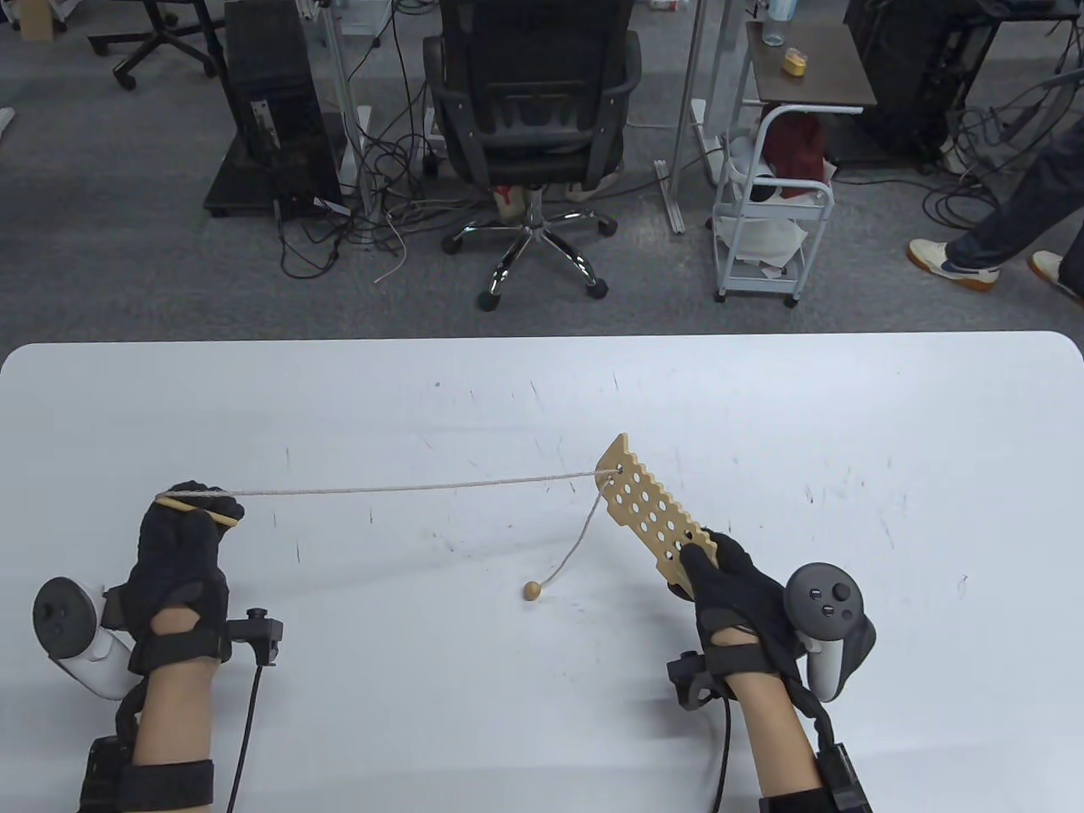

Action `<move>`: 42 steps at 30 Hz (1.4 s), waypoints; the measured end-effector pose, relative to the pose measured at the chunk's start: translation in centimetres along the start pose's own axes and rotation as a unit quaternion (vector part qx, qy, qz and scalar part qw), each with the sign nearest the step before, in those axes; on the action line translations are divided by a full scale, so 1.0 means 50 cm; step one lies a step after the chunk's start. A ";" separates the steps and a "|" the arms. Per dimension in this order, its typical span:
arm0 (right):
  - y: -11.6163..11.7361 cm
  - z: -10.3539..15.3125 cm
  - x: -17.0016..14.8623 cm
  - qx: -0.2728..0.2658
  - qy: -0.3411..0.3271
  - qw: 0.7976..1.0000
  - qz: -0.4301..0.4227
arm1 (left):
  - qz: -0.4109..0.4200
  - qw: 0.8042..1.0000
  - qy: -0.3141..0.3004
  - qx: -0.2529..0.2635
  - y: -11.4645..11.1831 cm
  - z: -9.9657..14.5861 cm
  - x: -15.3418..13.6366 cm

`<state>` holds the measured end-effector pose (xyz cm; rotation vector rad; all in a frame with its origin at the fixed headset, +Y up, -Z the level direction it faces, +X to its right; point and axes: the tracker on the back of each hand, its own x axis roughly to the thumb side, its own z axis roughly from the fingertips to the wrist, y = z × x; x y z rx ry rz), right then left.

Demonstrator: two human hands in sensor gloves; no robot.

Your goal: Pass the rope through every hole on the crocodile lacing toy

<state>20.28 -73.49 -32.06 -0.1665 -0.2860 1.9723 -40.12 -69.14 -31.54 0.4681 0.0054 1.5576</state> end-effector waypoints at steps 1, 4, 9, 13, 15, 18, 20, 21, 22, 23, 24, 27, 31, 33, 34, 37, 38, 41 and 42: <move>-0.001 -0.001 -0.001 -0.005 -0.001 1.000 0.006 | 0.004 1.000 0.001 0.001 0.000 0.001 0.001; -0.003 -0.003 -0.005 -0.008 0.005 1.000 0.007 | 0.017 1.000 0.002 0.011 0.004 0.002 0.003; -0.007 -0.006 -0.014 -0.010 0.018 1.000 0.005 | 0.027 0.999 0.003 0.019 0.011 0.002 0.006; -0.008 -0.007 -0.015 -0.011 0.023 1.000 0.005 | 0.026 0.999 0.002 0.022 0.014 0.002 0.007; -0.008 -0.006 -0.015 -0.012 0.025 1.000 0.008 | 0.027 0.999 0.001 0.024 0.015 0.002 0.008; -0.010 -0.006 -0.016 -0.013 0.030 0.999 0.014 | 0.032 0.999 0.004 0.027 0.017 0.003 0.009; -0.010 -0.005 -0.016 -0.013 0.034 0.999 0.015 | 0.033 0.999 0.005 0.028 0.018 0.004 0.009; -0.011 -0.005 -0.016 -0.014 0.035 0.999 0.015 | 0.034 0.999 0.005 0.029 0.018 0.004 0.010; -0.011 -0.005 -0.016 -0.015 0.036 0.999 0.016 | 0.034 0.999 0.005 0.030 0.018 0.004 0.010; -0.012 -0.005 -0.017 -0.016 0.039 0.999 0.017 | 0.035 0.999 0.005 0.031 0.019 0.004 0.010; -0.012 -0.005 -0.017 -0.016 0.040 0.999 0.017 | 0.035 0.999 0.005 0.030 0.020 0.004 0.011; -0.014 -0.004 -0.018 -0.018 0.047 0.999 0.019 | 0.041 0.999 0.005 0.034 0.021 0.005 0.011; -0.014 -0.004 -0.019 -0.015 0.052 0.998 0.025 | 0.048 0.998 0.012 0.033 0.019 0.006 0.010; -0.014 -0.005 -0.019 -0.014 0.050 0.998 0.026 | 0.050 0.998 0.015 0.023 0.013 0.005 0.009; -0.013 -0.005 -0.019 -0.013 0.049 0.998 0.026 | 0.050 0.998 0.015 0.018 0.010 0.005 0.009; -0.009 -0.004 -0.014 -0.006 0.042 0.999 0.028 | 0.043 0.999 0.019 0.001 -0.005 0.004 0.008; -0.008 -0.003 -0.012 -0.005 0.040 0.999 0.028 | 0.041 0.999 0.021 -0.002 -0.009 0.005 0.008; -0.001 -0.001 -0.005 0.005 0.029 0.999 0.033 | 0.035 0.999 0.027 -0.017 -0.026 0.006 0.003; 0.001 -0.001 -0.002 0.007 0.026 0.999 0.034 | 0.031 0.999 0.029 -0.021 -0.030 0.006 0.002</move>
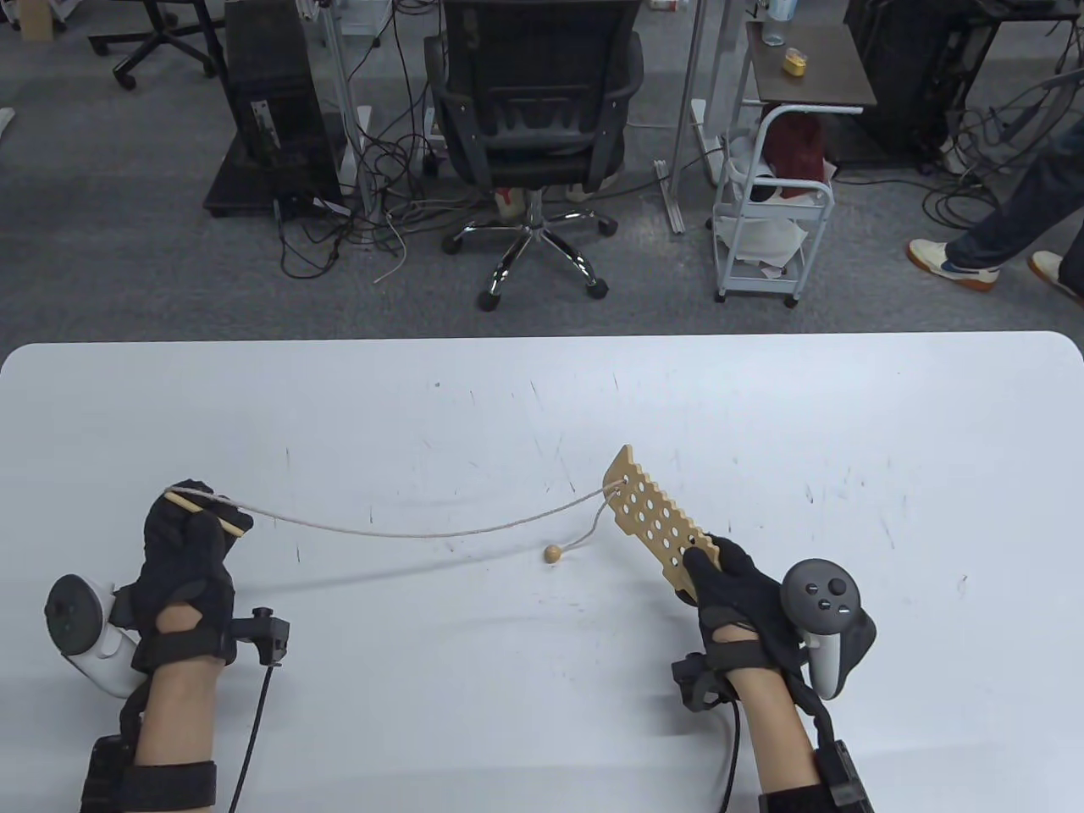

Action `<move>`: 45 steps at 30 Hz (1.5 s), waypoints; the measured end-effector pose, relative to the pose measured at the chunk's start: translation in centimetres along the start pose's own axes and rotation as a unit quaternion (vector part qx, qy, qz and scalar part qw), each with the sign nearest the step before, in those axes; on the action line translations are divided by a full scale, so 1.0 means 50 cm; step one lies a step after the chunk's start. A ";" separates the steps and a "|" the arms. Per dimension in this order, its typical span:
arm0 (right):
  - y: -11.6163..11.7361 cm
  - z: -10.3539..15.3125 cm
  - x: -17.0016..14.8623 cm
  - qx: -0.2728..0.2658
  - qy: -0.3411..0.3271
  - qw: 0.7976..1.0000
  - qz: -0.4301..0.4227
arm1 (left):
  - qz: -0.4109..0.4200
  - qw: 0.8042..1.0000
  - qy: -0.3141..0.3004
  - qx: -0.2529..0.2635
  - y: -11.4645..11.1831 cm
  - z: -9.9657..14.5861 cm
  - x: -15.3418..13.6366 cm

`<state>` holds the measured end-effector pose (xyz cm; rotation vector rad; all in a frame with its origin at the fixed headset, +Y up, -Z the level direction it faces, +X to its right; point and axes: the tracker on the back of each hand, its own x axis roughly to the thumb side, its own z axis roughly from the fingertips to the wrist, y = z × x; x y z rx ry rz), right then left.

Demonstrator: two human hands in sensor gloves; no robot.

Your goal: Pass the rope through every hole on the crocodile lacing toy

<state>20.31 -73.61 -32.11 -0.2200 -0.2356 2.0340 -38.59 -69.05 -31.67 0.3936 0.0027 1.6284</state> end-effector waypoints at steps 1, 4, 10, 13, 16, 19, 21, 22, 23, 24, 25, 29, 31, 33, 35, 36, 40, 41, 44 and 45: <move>0.003 0.002 0.003 0.004 -0.004 1.000 0.002 | -0.005 1.000 0.002 -0.006 -0.005 0.000 -0.002; 0.008 0.006 0.011 0.009 -0.014 1.000 0.008 | -0.017 1.000 0.006 -0.024 -0.015 -0.001 -0.004; 0.025 0.018 0.029 0.028 -0.037 0.999 0.020 | -0.057 0.997 0.003 -0.044 -0.034 0.000 -0.006; 0.032 0.022 0.035 0.036 -0.047 0.998 0.026 | -0.081 0.996 0.003 -0.041 -0.041 0.001 -0.009; 0.036 0.024 0.039 0.041 -0.052 0.997 0.026 | -0.102 0.994 -0.002 -0.037 -0.047 0.002 -0.011; 0.042 0.028 0.043 0.047 -0.059 0.997 0.028 | -0.114 0.993 -0.003 -0.029 -0.048 0.003 -0.012; 0.044 0.031 0.045 0.051 -0.062 0.996 0.029 | -0.118 0.992 -0.006 -0.034 -0.051 0.003 -0.011; 0.047 0.032 0.046 0.054 -0.065 0.996 0.030 | -0.124 0.992 -0.008 -0.033 -0.053 0.003 -0.010; 0.049 0.033 0.047 0.056 -0.066 0.996 0.031 | -0.130 0.991 -0.012 -0.034 -0.054 0.003 -0.009; 0.051 0.034 0.048 0.059 -0.068 0.995 0.032 | -0.137 0.990 -0.017 -0.037 -0.057 0.004 -0.007; 0.055 0.036 0.048 0.064 -0.069 0.995 0.033 | -0.145 0.988 -0.023 -0.039 -0.060 0.005 -0.005; 0.065 0.041 0.054 0.078 -0.078 0.994 0.028 | -0.163 0.984 -0.037 -0.056 -0.077 0.009 -0.002; 0.071 0.044 0.057 0.082 -0.088 0.992 0.031 | -0.168 0.982 -0.043 -0.072 -0.089 0.011 0.000; 0.078 0.049 0.062 0.090 -0.098 0.990 0.037 | -0.180 0.978 -0.054 -0.091 -0.104 0.015 0.002; 0.085 0.054 0.065 0.098 -0.103 0.989 0.038 | -0.191 0.974 -0.063 -0.105 -0.118 0.020 0.002; 0.089 0.056 0.066 0.103 -0.106 0.988 0.040 | -0.193 0.972 -0.065 -0.114 -0.127 0.023 0.001; 0.099 0.060 0.070 0.116 -0.115 0.986 0.042 | -0.207 0.961 -0.076 -0.166 -0.157 0.029 -0.008; 0.102 0.060 0.070 0.123 -0.119 0.985 0.038 | -0.216 0.957 -0.080 -0.178 -0.166 0.031 -0.011; 0.105 0.061 0.071 0.126 -0.122 0.984 0.039 | -0.227 0.949 -0.084 -0.205 -0.185 0.038 -0.020; 0.107 0.062 0.072 0.130 -0.125 0.983 0.039 | -0.229 0.947 -0.085 -0.210 -0.192 0.041 -0.022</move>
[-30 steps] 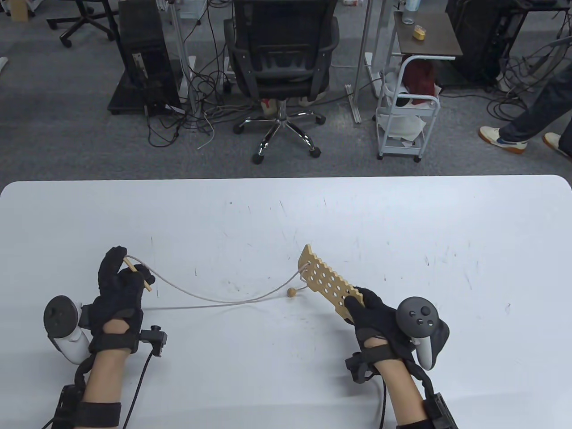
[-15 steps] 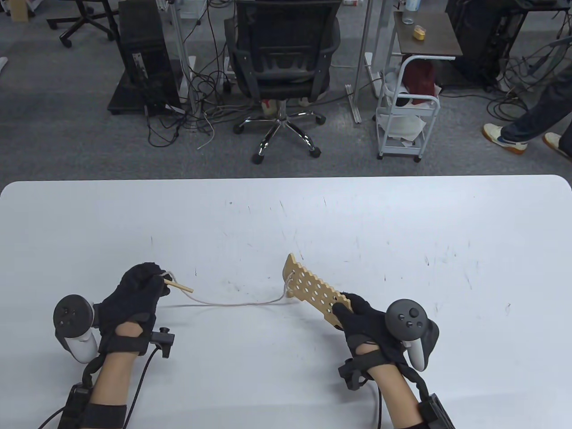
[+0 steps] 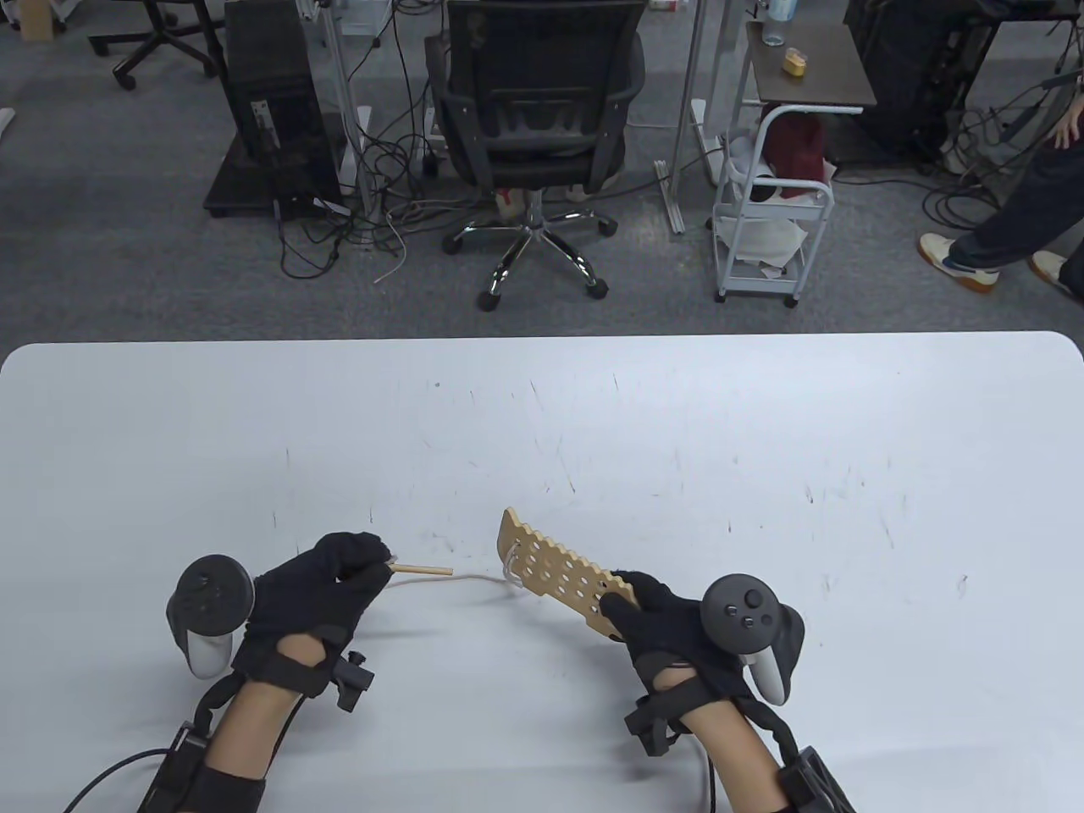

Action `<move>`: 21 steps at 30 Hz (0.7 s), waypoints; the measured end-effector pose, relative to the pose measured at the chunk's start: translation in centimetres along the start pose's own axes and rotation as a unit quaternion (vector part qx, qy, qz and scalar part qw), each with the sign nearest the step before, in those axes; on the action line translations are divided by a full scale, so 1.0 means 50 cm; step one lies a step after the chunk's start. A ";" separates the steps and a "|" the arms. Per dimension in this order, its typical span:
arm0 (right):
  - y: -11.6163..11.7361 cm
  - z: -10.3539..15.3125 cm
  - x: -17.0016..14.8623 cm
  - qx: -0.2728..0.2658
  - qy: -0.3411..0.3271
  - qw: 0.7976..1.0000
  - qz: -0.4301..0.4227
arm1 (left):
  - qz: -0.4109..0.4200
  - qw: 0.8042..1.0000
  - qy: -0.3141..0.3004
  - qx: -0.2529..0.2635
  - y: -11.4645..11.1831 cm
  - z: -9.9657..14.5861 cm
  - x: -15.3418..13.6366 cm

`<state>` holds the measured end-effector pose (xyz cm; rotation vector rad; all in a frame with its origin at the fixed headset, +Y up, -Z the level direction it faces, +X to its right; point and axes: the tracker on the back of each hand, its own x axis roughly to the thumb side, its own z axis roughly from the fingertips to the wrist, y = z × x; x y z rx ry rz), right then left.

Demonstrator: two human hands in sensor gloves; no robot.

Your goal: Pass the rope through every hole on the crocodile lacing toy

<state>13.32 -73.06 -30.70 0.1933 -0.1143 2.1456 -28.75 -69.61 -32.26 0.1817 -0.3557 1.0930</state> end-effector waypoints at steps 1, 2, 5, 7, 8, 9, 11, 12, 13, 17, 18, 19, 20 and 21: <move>0.001 0.000 0.001 0.002 -0.002 1.000 -0.001 | -0.002 1.000 -0.002 -0.004 -0.005 0.000 0.001; 0.004 0.000 0.002 0.006 -0.004 1.000 -0.004 | -0.007 1.000 -0.006 -0.009 -0.010 0.000 0.004; 0.011 0.001 0.007 0.018 -0.009 1.000 -0.013 | -0.021 1.000 -0.018 -0.013 -0.021 0.003 0.013; 0.015 0.002 0.012 0.024 -0.014 0.999 -0.015 | -0.019 0.999 -0.023 -0.011 -0.026 0.005 0.018; 0.018 0.003 0.015 0.026 -0.018 0.999 -0.014 | -0.019 0.999 -0.025 -0.011 -0.028 0.006 0.021; 0.020 0.004 0.018 0.030 -0.022 0.999 -0.014 | -0.022 0.999 -0.028 -0.008 -0.031 0.007 0.024; 0.026 0.006 0.023 0.037 -0.027 0.999 -0.016 | -0.034 0.999 -0.035 -0.006 -0.035 0.009 0.030; 0.029 0.007 0.025 0.043 -0.030 0.998 -0.018 | -0.044 0.998 -0.039 -0.008 -0.037 0.010 0.033; 0.031 0.008 0.027 0.046 -0.032 0.998 -0.020 | -0.048 0.998 -0.041 -0.008 -0.039 0.011 0.035; 0.039 0.011 0.033 0.058 -0.036 0.997 -0.029 | -0.078 0.996 -0.052 -0.008 -0.047 0.014 0.042; 0.041 0.012 0.034 0.060 -0.038 0.997 -0.030 | -0.089 0.995 -0.054 -0.005 -0.049 0.014 0.043; 0.041 0.012 0.035 0.061 -0.039 0.997 -0.030 | -0.093 0.994 -0.055 -0.004 -0.049 0.015 0.044; 0.043 0.013 0.037 0.063 -0.041 0.997 -0.030 | -0.096 0.994 -0.056 -0.002 -0.050 0.015 0.044; 0.044 0.013 0.038 0.065 -0.043 0.997 -0.029 | -0.096 0.994 -0.056 -0.002 -0.051 0.016 0.045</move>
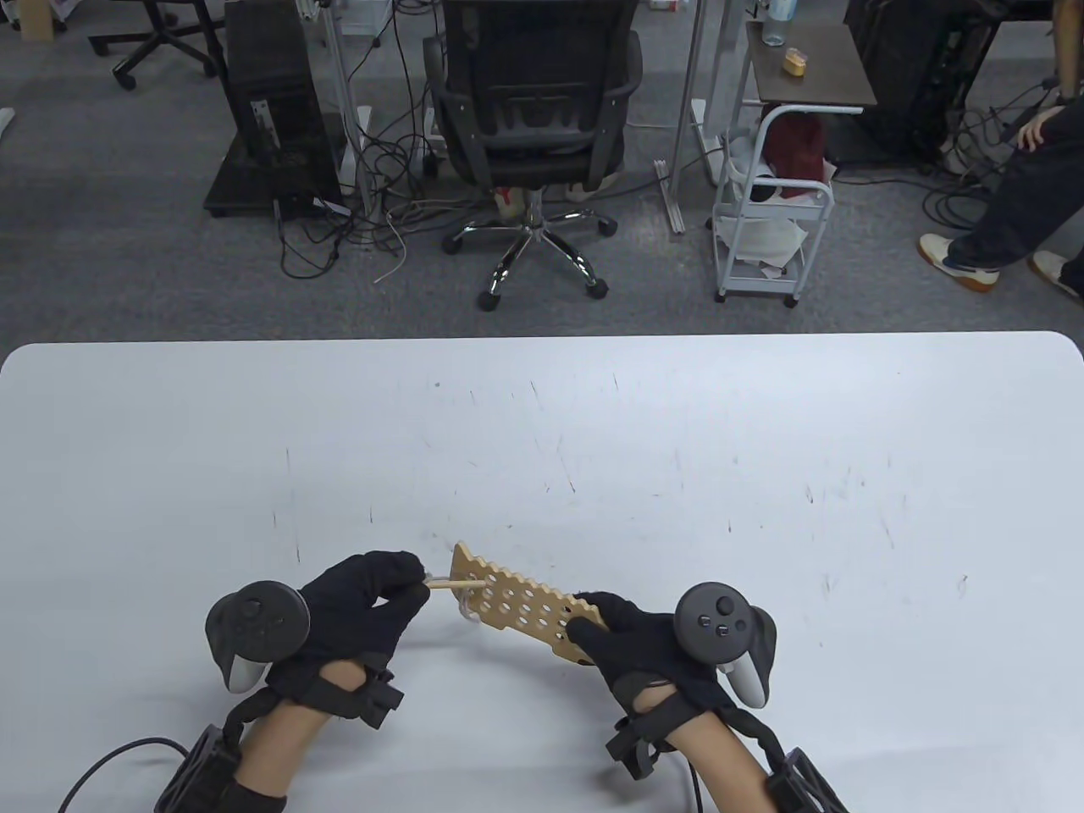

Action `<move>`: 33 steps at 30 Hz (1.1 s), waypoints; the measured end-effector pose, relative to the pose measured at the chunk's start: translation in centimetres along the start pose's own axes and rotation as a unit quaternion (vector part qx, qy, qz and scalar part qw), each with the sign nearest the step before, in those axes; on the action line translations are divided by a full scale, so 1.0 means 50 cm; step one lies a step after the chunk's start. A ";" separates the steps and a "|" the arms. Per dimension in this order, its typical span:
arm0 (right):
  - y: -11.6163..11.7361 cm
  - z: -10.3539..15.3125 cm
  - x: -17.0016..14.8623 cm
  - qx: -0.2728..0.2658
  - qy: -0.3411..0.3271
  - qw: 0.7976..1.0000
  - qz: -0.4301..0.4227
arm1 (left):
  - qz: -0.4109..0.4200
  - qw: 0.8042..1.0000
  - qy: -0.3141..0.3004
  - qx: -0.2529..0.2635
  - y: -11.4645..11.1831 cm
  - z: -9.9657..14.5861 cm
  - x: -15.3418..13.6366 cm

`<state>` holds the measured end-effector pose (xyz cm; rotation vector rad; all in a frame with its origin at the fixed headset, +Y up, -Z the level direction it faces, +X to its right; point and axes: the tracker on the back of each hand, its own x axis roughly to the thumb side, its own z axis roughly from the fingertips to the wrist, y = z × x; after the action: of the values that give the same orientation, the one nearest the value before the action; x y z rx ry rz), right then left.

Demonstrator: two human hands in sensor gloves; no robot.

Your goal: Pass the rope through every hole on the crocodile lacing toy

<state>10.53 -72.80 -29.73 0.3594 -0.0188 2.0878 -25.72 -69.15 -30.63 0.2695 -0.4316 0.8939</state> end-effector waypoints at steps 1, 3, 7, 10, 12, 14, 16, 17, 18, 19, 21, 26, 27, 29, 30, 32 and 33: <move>0.000 0.000 0.000 0.000 -0.001 1.000 0.000 | -0.001 1.000 -0.001 0.001 0.000 0.000 0.000; 0.002 0.000 0.001 0.002 -0.002 1.000 -0.002 | -0.024 1.000 -0.010 0.006 -0.001 0.002 0.005; 0.004 0.000 0.001 0.004 -0.005 1.000 -0.003 | -0.076 0.997 -0.032 0.007 -0.008 0.004 0.021; 0.005 0.001 0.002 0.004 -0.004 1.000 -0.001 | -0.100 0.994 -0.045 0.008 -0.012 0.007 0.030; 0.005 0.001 0.002 0.004 -0.003 1.000 -0.003 | -0.100 0.993 -0.053 0.012 -0.014 0.008 0.033; 0.005 0.001 0.003 0.003 -0.002 1.000 -0.002 | -0.094 0.994 -0.052 0.010 -0.016 0.009 0.033; 0.005 0.001 0.003 0.003 -0.003 1.000 -0.002 | -0.085 0.995 -0.051 0.007 -0.018 0.009 0.033; 0.005 0.001 0.003 0.002 -0.003 1.000 -0.002 | -0.081 0.995 -0.050 0.007 -0.019 0.009 0.033; 0.005 0.001 0.003 0.002 -0.003 1.000 -0.003 | -0.074 0.996 -0.048 0.008 -0.019 0.009 0.032; 0.005 0.001 0.003 0.002 -0.003 1.000 -0.003 | -0.070 0.996 -0.046 0.007 -0.019 0.009 0.031; 0.005 0.001 0.003 0.003 -0.004 1.000 -0.004 | -0.062 0.997 -0.045 0.005 -0.019 0.008 0.029; 0.010 0.001 0.005 0.009 -0.012 1.000 -0.002 | -0.068 0.996 -0.047 0.013 -0.022 0.011 0.027; 0.011 0.001 0.006 0.012 -0.014 1.000 -0.002 | -0.074 0.996 -0.048 0.010 -0.024 0.011 0.027; 0.015 0.001 0.009 0.018 -0.022 1.000 -0.001 | -0.090 0.994 -0.054 0.011 -0.028 0.013 0.030; 0.016 0.002 0.009 0.018 -0.022 1.000 -0.002 | -0.094 0.994 -0.055 0.013 -0.030 0.014 0.032; 0.018 0.002 0.011 0.018 -0.025 1.000 -0.003 | -0.101 0.993 -0.057 0.013 -0.032 0.015 0.033; 0.018 0.002 0.011 0.019 -0.026 0.999 -0.004 | -0.101 0.993 -0.057 0.012 -0.033 0.015 0.033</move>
<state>9.53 -72.82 -29.38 0.4369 -0.0086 2.0731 -23.68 -69.30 -29.25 0.3812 -0.4908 0.6873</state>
